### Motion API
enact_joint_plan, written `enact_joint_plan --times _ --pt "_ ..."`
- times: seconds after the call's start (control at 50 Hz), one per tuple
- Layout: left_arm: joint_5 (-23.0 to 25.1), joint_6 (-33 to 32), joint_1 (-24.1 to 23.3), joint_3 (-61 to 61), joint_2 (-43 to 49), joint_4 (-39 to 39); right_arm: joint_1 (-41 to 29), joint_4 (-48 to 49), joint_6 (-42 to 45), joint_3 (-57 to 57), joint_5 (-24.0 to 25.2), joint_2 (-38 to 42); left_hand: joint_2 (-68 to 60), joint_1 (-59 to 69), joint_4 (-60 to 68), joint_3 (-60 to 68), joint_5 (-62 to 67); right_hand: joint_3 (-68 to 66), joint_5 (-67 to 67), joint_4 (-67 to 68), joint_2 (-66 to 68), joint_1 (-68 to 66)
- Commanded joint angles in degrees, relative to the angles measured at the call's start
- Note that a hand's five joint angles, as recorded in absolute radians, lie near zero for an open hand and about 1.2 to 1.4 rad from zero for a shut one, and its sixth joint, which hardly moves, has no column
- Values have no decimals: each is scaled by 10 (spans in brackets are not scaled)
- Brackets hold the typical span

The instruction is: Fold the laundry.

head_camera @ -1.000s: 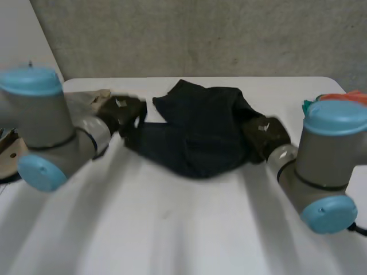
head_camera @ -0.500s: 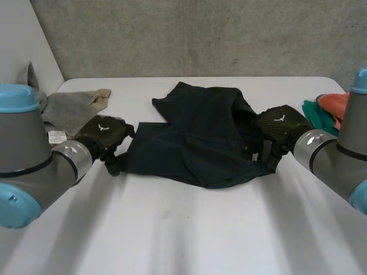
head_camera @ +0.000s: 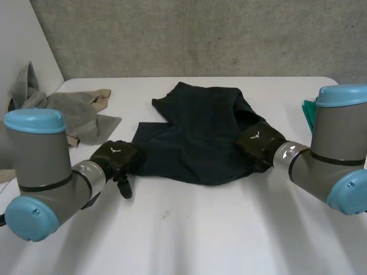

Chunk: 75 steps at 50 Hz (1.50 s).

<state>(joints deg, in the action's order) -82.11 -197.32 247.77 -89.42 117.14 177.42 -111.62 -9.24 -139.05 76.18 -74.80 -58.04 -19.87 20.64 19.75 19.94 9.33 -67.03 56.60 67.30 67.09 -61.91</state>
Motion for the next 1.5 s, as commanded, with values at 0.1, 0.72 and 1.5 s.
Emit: enact_joint_plan --times 0.1,0.72,1.5 --pt "-31 -8 -14 73 53 9 -48 83 -130 1 -1 -89 -6 -2 7 5 11 -130 134 127 129 -181" --pt "-95 -42 -35 159 1 8 -9 85 -228 45 -84 -154 -601 594 603 601 607 -130 134 127 129 -181" --pt "-55 -238 -53 340 42 -133 2 25 5 -2 -139 -64 -601 594 603 601 607 -130 134 127 129 -181"
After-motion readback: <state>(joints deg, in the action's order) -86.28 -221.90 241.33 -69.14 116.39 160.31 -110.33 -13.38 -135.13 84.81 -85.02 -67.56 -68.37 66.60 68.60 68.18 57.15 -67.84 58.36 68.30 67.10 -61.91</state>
